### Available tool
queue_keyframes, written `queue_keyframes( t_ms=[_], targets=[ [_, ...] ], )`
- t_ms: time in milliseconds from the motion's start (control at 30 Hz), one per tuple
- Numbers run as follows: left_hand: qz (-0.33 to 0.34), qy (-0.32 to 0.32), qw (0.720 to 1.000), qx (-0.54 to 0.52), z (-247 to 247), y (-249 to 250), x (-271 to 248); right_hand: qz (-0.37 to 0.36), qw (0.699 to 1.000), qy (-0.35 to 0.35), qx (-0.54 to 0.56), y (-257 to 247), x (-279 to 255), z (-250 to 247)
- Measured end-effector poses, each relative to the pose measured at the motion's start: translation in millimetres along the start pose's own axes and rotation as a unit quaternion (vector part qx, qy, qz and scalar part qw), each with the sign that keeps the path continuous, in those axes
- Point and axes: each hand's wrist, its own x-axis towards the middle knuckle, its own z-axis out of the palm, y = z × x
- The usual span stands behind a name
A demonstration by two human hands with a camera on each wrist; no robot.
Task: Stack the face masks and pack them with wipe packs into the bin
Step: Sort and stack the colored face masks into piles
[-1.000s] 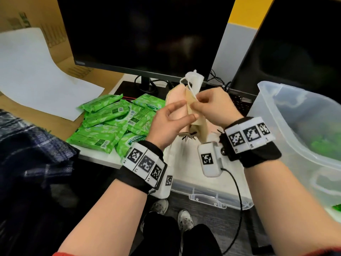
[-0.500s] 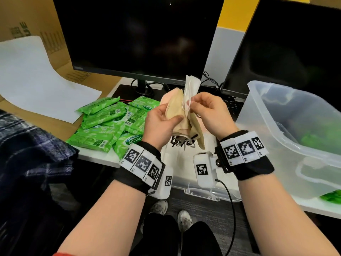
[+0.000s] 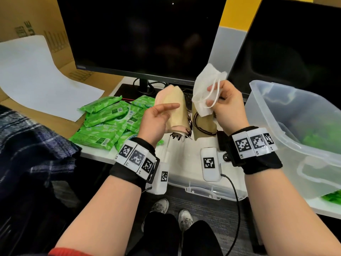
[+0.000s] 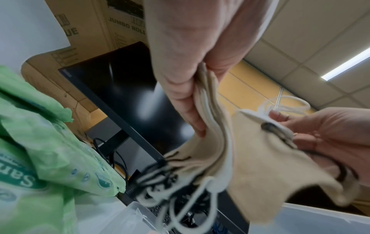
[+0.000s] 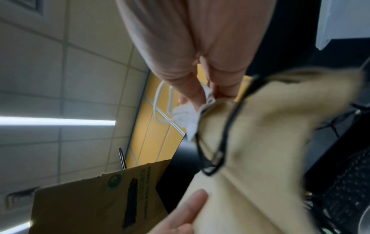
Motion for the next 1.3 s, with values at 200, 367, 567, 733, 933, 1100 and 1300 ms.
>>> queue_keyframes(
  t_ms=[200,367,567,733,933,1100,1300],
  targets=[
    [-0.052,0.017,0.996,-0.069,3,1,4,-0.010,0.989,-0.018,0.146,-6,0,3],
    [-0.065,-0.019,0.994,-0.084,10,7,-2,0.007,0.985,-0.024,0.172,-3,2,13],
    [-0.136,0.009,0.989,-0.059,5,5,0,-0.038,0.960,-0.020,0.277,-14,4,14],
    [-0.063,-0.015,0.986,-0.152,2,10,0,-0.010,0.970,-0.009,0.242,-10,9,16],
    [-0.021,-0.006,0.992,-0.125,-3,9,3,0.052,0.986,0.021,0.155,11,9,15],
    [0.038,-0.001,0.995,-0.088,-6,9,2,0.038,0.981,0.076,0.172,8,11,3],
    [-0.012,0.021,0.996,-0.085,-3,10,5,0.002,0.979,-0.032,0.202,6,-1,7]
  ],
)
